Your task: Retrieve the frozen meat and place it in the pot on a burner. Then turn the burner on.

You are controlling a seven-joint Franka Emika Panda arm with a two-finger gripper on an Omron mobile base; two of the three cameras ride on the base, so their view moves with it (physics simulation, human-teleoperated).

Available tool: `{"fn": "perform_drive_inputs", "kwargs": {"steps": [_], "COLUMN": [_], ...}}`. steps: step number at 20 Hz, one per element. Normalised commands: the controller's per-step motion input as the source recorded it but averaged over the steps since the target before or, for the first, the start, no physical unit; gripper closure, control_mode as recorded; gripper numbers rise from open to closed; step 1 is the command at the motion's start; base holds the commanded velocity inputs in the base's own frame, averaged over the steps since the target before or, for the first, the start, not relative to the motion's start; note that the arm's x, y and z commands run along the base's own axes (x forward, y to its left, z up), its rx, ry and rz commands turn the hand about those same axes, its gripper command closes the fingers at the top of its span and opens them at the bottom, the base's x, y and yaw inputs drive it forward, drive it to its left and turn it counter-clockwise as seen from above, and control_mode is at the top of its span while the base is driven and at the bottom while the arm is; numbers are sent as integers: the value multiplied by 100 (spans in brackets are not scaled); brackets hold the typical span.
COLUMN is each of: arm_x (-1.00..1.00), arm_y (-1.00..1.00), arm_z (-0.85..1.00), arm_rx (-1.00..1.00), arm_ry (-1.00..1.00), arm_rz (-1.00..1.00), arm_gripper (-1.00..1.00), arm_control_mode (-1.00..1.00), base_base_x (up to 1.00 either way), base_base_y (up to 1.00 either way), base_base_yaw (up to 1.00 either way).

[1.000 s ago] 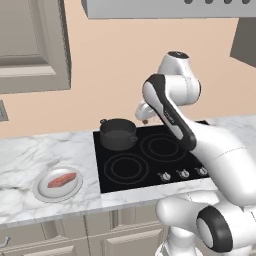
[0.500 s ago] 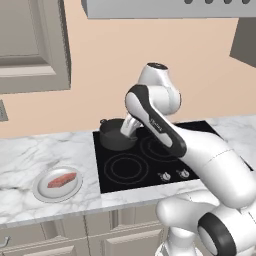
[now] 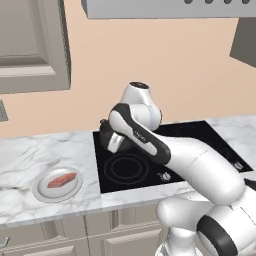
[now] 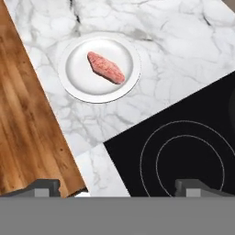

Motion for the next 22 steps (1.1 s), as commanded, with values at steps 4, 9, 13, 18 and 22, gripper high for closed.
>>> {"fn": "perform_drive_inputs", "kwargs": {"steps": [4,9,13,18,22], "arm_x": [22,16,21,10,14], "arm_y": [55,43,17,42,49], "arm_z": [-50,-32,-15,-22,-20], "arm_rx": [0,0,0,0,0], "arm_ry": [1,0,-2,0,0], "arm_rz": [0,0,0,0,0], "arm_gripper": [-100,-100,-100,-100,-100], "arm_control_mode": [-100,-100,-100,-100,-100], "base_base_x": [0,0,0,0,0], "base_base_y": [0,0,0,0,0], "base_base_yaw": [0,0,0,0,0]}}
